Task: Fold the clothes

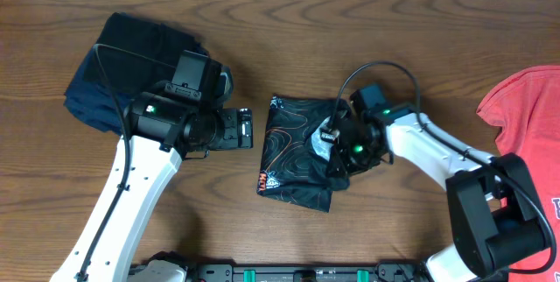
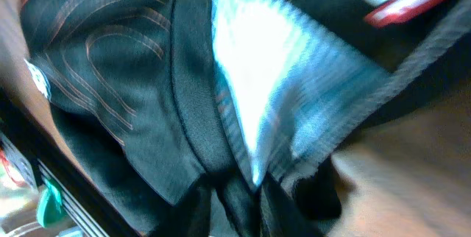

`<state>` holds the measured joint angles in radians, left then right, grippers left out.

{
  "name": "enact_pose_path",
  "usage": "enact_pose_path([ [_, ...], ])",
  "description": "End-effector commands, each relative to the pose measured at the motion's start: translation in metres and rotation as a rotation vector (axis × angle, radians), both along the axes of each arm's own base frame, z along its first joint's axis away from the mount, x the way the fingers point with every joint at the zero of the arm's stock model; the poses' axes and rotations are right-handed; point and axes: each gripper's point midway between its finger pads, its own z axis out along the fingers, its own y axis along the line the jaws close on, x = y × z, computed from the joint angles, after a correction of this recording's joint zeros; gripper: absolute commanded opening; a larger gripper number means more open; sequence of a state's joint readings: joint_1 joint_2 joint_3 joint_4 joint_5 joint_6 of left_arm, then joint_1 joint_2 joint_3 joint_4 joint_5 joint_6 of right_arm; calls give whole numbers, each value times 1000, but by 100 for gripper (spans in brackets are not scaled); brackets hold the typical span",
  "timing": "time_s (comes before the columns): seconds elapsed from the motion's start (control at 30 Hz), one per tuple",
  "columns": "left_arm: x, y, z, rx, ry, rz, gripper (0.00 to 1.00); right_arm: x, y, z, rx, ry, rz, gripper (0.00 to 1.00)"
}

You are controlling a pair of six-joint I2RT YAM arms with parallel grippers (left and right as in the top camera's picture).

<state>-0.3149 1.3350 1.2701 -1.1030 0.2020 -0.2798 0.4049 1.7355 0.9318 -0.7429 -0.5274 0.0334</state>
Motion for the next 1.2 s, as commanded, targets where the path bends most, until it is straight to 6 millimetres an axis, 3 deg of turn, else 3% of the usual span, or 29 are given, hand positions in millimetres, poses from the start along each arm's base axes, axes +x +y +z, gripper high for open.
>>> enact_pose_path([
  [0.0, 0, 3, 0, 20, 3, -11, 91, -9, 4, 3, -21, -4, 19, 6],
  [0.17, -1, 4, 0, 21, 6, -11, 91, -22, 30, 26, 131, -9, 103, 4],
  [0.27, -1, 4, 0, 21, 8, -12, 92, -26, 31, 31, 122, -30, 130, 4],
  [0.33, -2, 4, -1, 23, 13, -12, 91, -27, 21, 26, 50, -46, 140, 5],
  [0.43, -3, 4, -1, 24, 16, -12, 91, -27, -13, 12, -165, -42, 85, 9],
  [0.5, -3, 4, -1, 24, 16, -12, 92, -32, -24, 10, -232, -18, 69, 6],
  [0.7, -2, 4, -1, 24, 12, -16, 92, -58, 10, 29, 15, 53, 205, 2],
  [0.87, -2, 4, -1, 23, 8, -15, 92, -58, 13, 28, 16, 40, 216, 9],
  [0.93, -2, 4, -1, 23, 9, -15, 92, -60, 17, 31, 58, 33, 249, 1],
  [1.17, -2, 4, -1, 23, 8, -15, 92, -63, 5, 26, -29, 62, 215, 1],
])
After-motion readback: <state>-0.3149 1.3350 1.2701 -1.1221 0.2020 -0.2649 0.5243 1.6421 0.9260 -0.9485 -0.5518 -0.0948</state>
